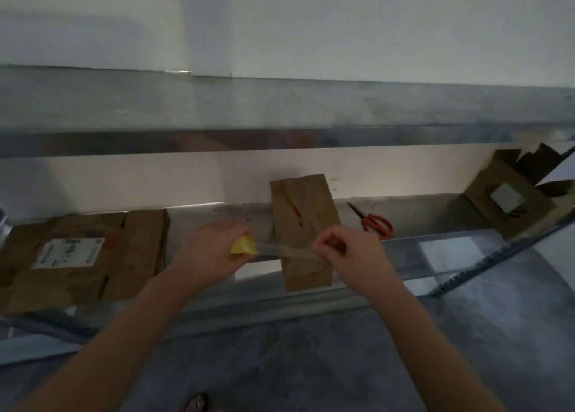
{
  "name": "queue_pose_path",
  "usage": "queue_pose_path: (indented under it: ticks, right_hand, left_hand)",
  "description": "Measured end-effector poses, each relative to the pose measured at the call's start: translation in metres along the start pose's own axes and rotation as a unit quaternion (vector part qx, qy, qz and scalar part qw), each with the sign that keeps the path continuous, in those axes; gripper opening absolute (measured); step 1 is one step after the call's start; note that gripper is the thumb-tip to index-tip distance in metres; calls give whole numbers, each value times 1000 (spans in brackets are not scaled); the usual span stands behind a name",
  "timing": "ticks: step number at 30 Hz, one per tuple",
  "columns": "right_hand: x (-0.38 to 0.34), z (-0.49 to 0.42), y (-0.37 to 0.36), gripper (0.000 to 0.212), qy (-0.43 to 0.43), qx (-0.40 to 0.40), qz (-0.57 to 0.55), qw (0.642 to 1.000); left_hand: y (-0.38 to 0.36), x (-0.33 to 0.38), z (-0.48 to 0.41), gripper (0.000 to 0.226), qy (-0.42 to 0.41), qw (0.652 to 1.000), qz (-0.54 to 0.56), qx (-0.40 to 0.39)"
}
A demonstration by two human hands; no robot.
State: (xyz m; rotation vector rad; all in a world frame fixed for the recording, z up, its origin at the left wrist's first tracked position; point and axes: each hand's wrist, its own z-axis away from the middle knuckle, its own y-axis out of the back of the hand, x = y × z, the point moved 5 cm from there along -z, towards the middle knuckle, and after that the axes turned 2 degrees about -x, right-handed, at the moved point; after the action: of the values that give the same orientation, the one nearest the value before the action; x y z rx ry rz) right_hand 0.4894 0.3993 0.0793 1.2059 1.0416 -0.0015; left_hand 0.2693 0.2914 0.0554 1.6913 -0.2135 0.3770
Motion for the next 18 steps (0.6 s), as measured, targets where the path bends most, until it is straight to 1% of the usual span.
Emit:
queue_pose_path:
  ticks: [1, 2, 3, 5, 7, 9, 11, 13, 15, 16, 18]
  right_hand:
    - [7, 2, 10, 24, 9, -16, 4, 1000]
    - [14, 1, 17, 21, 16, -35, 12, 999]
    - [21, 0, 25, 16, 20, -50, 18, 998]
    - [34, -5, 40, 9, 21, -58, 24, 998]
    - [48, -7, 54, 8, 20, -70, 25, 997]
    - [59, -9, 61, 12, 16, -91, 10, 996]
    - [66, -11, 62, 11, 20, -111, 1, 994]
    - [73, -14, 60, 11, 23, -120, 5, 993]
    - [79, -18, 56, 11, 19, -124, -7, 992]
    - [82, -21, 53, 10, 21, -129, -6, 991]
    - [87, -28, 47, 8, 19, -135, 7, 991]
  left_hand:
    - [-3, 9, 1, 31, 13, 999, 30, -8]
    - [-7, 17, 3, 31, 35, 995, 87, -21]
    - [-10, 25, 4, 34, 63, 987, 146, -34]
    - [-13, 34, 8, 36, 105, 964, 242, -33]
    - [-15, 40, 16, 32, 133, 943, 303, -31]
    - [-18, 40, 24, 32, 162, 927, 336, -40]
    - [-21, 37, 27, 33, 188, 928, 319, -46]
    - [-24, 33, 27, 33, 200, 949, 239, -54]
    - [-26, 30, 27, 36, 185, 972, 135, -49]
    - [-27, 28, 28, 37, 179, 977, 110, -42]
    - [-30, 23, 26, 34, 180, 974, 131, -33]
